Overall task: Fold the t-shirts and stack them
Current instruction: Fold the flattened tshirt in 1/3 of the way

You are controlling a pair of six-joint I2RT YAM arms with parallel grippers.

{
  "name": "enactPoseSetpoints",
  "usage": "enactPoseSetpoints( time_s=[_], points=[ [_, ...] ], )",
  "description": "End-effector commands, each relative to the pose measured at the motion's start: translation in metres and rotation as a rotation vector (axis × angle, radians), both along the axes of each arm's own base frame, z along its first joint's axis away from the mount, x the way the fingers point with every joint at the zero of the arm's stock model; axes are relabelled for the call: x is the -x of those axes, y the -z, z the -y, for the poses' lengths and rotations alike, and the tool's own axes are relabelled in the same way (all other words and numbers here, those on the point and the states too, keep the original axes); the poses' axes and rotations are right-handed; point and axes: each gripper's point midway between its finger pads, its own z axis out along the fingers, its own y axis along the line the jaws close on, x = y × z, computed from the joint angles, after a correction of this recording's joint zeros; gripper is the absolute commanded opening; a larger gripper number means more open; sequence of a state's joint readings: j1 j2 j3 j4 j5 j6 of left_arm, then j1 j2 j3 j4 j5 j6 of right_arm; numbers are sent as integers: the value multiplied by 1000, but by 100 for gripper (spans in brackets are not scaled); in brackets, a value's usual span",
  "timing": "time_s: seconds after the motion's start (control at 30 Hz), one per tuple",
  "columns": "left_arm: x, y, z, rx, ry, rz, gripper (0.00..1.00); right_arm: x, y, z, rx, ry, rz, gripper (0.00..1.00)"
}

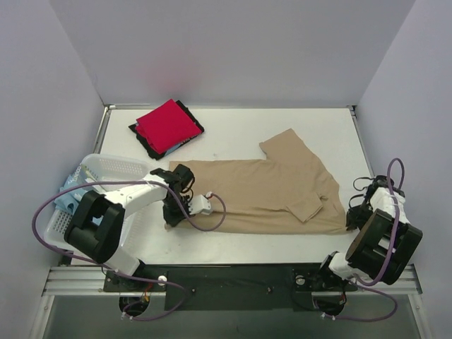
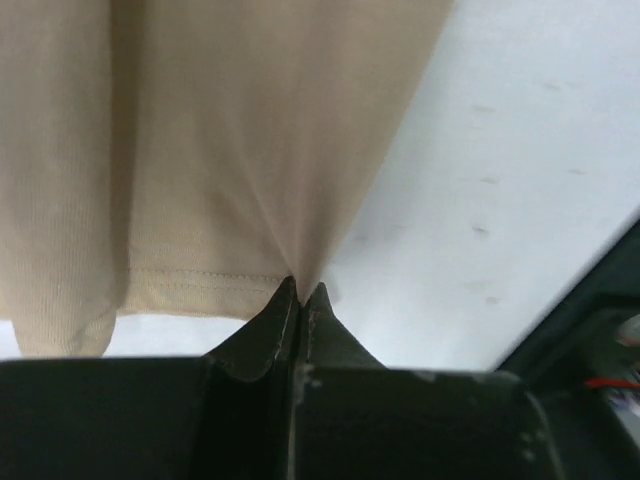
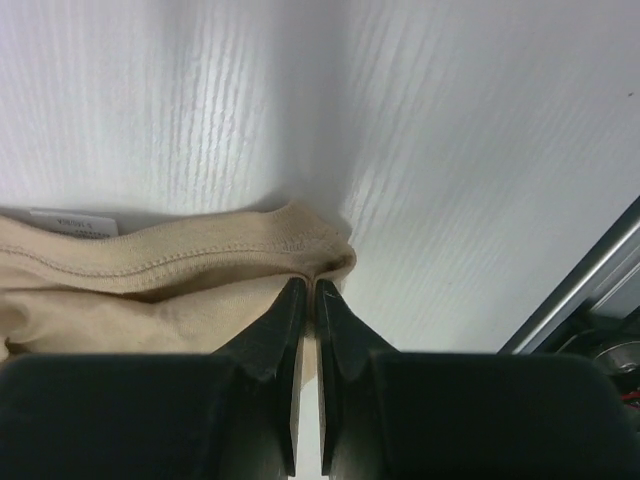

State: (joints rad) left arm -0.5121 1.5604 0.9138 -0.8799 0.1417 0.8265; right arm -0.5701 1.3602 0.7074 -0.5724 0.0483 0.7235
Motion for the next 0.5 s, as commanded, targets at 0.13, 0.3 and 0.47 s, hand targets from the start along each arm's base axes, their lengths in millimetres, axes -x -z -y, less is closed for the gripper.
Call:
enactPoseSetpoints(
  time_s=[0.13,0.3,0.47],
  points=[
    [64,-30,-11,-38,-2,-238,57,14,-16,25,63,13,-41,34],
    [32,-70,12,46,20,-161,79,-4,-41,27,109,-49,40,57],
    [-18,-64,33,128,-79,-3,64,-34,-79,12,216,-273,127,51]
  ],
)
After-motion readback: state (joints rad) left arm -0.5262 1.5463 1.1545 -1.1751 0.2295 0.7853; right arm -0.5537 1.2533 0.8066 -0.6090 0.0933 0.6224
